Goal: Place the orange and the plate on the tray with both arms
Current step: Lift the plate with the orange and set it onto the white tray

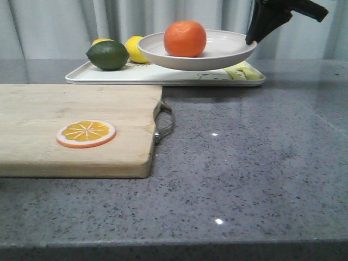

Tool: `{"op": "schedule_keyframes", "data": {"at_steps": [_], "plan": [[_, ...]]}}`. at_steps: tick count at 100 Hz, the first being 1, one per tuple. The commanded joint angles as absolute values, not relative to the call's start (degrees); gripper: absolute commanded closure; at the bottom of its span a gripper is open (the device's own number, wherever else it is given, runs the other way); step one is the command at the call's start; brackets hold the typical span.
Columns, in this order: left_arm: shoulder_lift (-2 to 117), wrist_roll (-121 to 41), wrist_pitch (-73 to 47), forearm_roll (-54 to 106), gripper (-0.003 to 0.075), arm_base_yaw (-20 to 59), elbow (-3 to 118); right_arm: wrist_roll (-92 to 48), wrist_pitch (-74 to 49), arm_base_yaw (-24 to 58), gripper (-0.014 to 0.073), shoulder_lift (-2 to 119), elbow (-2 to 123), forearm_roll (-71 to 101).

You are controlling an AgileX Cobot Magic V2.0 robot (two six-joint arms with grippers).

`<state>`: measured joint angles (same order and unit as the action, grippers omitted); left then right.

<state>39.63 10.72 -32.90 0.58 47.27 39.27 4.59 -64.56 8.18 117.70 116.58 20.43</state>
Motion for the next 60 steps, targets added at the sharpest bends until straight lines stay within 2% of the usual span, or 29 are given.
{"op": "schedule_keyframes", "data": {"at_steps": [1,27,60], "plan": [[39.44,11.19,-28.4,0.72,0.0739,47.56,40.79,4.75,-64.1,7.87,0.0662,117.96,124.15,23.09],[39.44,11.19,-28.4,0.72,0.0739,47.56,40.79,5.61,-64.43,7.87,0.0662,126.93,136.59,23.72],[39.44,11.19,-26.14,0.72,0.0739,47.56,40.79,5.66,-61.68,7.87,0.0662,133.75,143.03,25.12]]}}
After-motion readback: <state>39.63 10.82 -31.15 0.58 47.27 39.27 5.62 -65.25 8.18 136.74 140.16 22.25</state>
